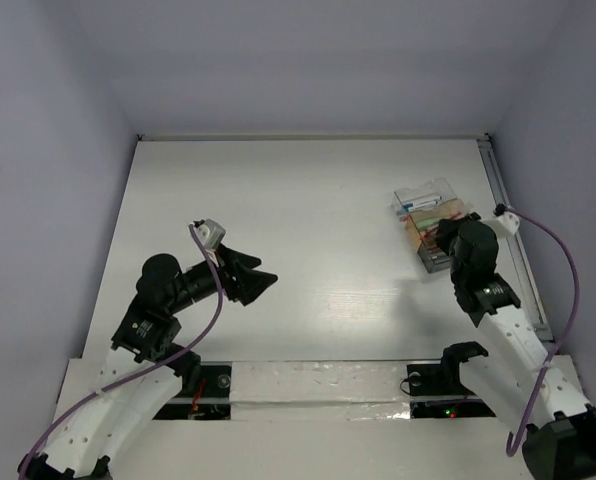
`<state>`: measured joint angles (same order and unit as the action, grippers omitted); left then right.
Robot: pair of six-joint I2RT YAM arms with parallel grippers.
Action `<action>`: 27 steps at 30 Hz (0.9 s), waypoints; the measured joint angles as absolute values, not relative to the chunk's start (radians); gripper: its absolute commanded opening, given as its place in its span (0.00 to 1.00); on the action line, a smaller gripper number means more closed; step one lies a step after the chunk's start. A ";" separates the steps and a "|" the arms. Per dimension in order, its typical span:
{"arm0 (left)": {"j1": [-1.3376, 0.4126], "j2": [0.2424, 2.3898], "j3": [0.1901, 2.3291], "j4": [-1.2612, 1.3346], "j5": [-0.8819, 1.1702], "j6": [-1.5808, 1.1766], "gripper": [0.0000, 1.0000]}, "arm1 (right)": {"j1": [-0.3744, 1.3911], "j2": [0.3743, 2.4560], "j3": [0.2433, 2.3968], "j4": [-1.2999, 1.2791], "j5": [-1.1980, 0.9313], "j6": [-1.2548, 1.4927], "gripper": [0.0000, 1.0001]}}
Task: Sort the stationery into containers
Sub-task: Place the pen in the storage box.
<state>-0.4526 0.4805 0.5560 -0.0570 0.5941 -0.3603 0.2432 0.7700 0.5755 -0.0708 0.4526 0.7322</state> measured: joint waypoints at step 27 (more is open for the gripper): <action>-0.511 0.428 0.556 -0.081 0.533 -0.353 0.99 | -0.020 1.024 0.524 -0.096 0.398 0.690 0.09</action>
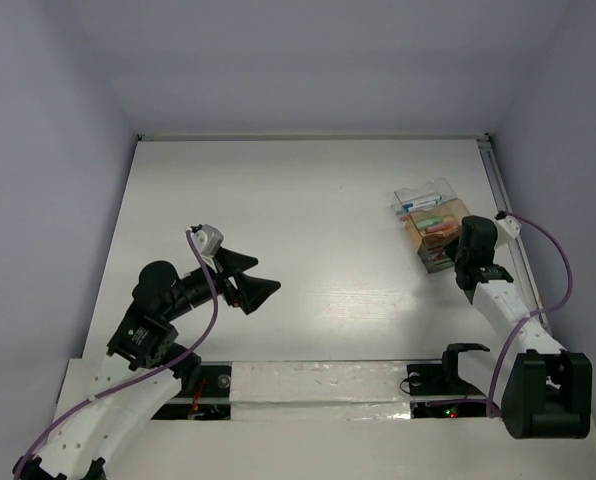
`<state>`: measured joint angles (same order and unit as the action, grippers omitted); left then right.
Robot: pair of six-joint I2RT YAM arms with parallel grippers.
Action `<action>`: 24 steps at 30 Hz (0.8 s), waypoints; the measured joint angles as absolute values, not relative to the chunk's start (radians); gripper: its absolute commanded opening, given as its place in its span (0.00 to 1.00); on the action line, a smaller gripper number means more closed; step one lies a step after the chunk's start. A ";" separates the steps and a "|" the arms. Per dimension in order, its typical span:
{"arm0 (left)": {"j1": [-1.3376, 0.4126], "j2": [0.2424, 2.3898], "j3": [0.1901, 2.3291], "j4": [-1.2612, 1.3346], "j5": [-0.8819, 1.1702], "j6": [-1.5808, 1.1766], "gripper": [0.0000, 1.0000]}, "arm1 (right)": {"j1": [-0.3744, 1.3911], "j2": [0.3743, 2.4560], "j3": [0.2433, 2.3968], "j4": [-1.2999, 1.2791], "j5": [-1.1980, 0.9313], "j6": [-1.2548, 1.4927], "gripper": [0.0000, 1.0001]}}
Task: Sort the stationery into containers
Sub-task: Place the pen in the storage box, then reset both arms
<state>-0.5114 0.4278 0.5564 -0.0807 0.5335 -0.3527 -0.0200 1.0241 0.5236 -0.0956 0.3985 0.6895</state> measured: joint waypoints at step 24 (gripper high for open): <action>-0.506 0.432 0.556 -0.086 0.503 -0.353 0.99 | -0.020 0.711 0.678 -0.208 0.081 0.633 1.00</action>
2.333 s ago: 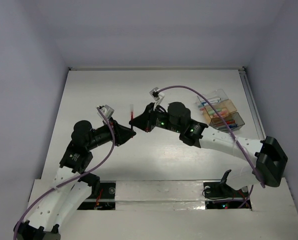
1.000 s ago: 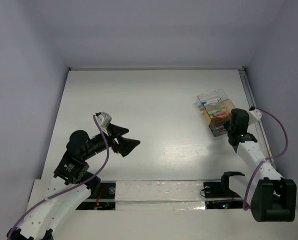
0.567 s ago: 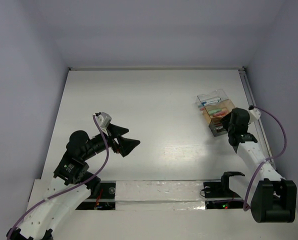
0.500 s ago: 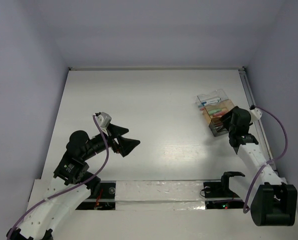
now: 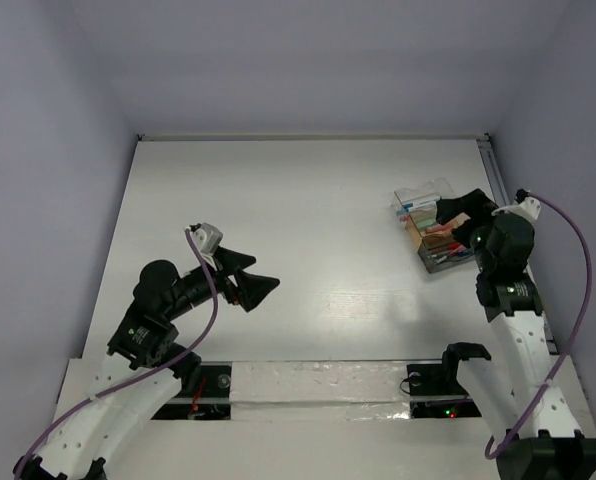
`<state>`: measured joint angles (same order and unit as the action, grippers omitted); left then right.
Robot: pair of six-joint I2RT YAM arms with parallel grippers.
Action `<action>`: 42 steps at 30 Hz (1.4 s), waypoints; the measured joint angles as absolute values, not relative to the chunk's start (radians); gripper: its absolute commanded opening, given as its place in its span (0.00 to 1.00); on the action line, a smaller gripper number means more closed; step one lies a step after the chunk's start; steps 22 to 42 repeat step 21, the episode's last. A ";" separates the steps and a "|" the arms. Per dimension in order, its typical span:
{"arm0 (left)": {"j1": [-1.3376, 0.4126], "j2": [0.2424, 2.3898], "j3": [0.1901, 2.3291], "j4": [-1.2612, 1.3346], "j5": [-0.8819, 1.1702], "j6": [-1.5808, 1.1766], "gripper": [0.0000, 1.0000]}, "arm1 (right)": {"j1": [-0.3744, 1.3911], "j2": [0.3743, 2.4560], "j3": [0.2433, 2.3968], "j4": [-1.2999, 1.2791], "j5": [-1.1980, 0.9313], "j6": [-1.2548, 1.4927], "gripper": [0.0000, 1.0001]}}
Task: Sort the stationery into containers
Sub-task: Reset both arms
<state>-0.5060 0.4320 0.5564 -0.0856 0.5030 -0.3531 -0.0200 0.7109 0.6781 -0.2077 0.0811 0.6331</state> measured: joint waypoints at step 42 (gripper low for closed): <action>-0.475 0.402 0.814 -0.140 0.247 -0.318 0.99 | -0.020 0.314 1.031 -0.292 -0.282 0.561 1.00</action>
